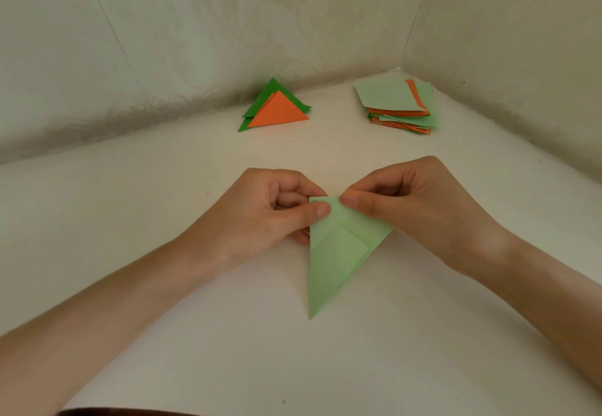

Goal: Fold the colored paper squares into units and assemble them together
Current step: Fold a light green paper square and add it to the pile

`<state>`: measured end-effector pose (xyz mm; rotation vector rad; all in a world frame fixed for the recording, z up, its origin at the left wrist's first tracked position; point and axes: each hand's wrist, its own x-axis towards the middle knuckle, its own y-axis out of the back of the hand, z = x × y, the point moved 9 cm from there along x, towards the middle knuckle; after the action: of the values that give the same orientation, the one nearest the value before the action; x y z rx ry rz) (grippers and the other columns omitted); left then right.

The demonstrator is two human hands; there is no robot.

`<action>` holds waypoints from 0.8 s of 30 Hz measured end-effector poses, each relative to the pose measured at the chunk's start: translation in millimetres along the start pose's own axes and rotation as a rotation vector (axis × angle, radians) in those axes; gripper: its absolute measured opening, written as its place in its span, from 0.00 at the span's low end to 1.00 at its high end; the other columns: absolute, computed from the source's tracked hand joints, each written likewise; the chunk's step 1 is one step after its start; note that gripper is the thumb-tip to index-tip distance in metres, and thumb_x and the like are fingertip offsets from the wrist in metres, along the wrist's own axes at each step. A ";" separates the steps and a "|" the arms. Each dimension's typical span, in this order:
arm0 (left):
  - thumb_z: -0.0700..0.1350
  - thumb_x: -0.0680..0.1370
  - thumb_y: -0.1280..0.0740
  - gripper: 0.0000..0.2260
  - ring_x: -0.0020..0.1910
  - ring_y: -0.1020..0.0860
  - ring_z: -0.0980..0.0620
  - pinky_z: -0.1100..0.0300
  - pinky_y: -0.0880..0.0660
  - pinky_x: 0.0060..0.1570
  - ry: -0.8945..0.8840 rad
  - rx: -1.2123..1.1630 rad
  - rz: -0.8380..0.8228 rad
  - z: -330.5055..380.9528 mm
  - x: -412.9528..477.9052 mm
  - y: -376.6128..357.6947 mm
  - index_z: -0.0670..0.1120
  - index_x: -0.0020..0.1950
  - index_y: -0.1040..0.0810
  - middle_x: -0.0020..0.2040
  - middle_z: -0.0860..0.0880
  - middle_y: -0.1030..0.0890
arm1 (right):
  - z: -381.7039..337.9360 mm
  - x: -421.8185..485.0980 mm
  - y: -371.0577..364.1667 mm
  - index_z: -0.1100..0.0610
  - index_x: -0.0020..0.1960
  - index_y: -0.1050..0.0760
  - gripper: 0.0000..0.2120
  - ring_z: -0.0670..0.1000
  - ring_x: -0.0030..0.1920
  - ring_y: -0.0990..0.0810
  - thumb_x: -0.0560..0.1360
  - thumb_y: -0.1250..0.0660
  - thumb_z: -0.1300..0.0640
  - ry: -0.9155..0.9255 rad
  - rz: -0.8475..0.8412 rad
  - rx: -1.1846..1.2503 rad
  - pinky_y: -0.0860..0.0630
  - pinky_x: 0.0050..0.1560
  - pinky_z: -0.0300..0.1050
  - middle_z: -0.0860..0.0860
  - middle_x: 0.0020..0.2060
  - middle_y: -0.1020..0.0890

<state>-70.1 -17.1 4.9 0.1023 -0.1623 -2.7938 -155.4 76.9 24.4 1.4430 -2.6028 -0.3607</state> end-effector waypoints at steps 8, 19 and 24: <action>0.36 0.76 0.34 0.05 0.33 0.19 0.54 0.66 0.24 0.33 -0.029 0.011 0.002 4.0 0.4 0.4 0.37 0.44 0.20 0.36 0.45 0.17 | -5.0 -1.3 -4.4 0.55 0.40 0.18 0.05 0.43 0.36 0.19 0.72 0.30 0.63 0.076 -0.003 -0.098 0.23 0.40 0.35 0.50 0.36 0.16; 0.36 0.76 0.35 0.05 0.31 0.22 0.56 0.65 0.25 0.34 -0.149 0.073 0.072 16.8 1.0 9.7 0.40 0.42 0.20 0.33 0.49 0.17 | -6.6 1.3 8.7 0.57 0.39 0.18 0.07 0.45 0.34 0.20 0.72 0.31 0.66 0.056 0.103 0.022 0.23 0.37 0.36 0.51 0.33 0.16; 0.36 0.76 0.35 0.06 0.31 0.22 0.57 0.66 0.25 0.33 -0.145 0.053 0.099 15.9 1.0 12.3 0.41 0.41 0.20 0.33 0.50 0.17 | -5.6 2.3 15.3 0.59 0.38 0.20 0.07 0.46 0.31 0.21 0.73 0.33 0.67 0.044 0.170 0.015 0.23 0.33 0.39 0.50 0.30 0.17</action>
<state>-68.4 -27.3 22.1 -0.0932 -0.2688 -2.6983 -167.7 82.0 34.1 1.2076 -2.6727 -0.2853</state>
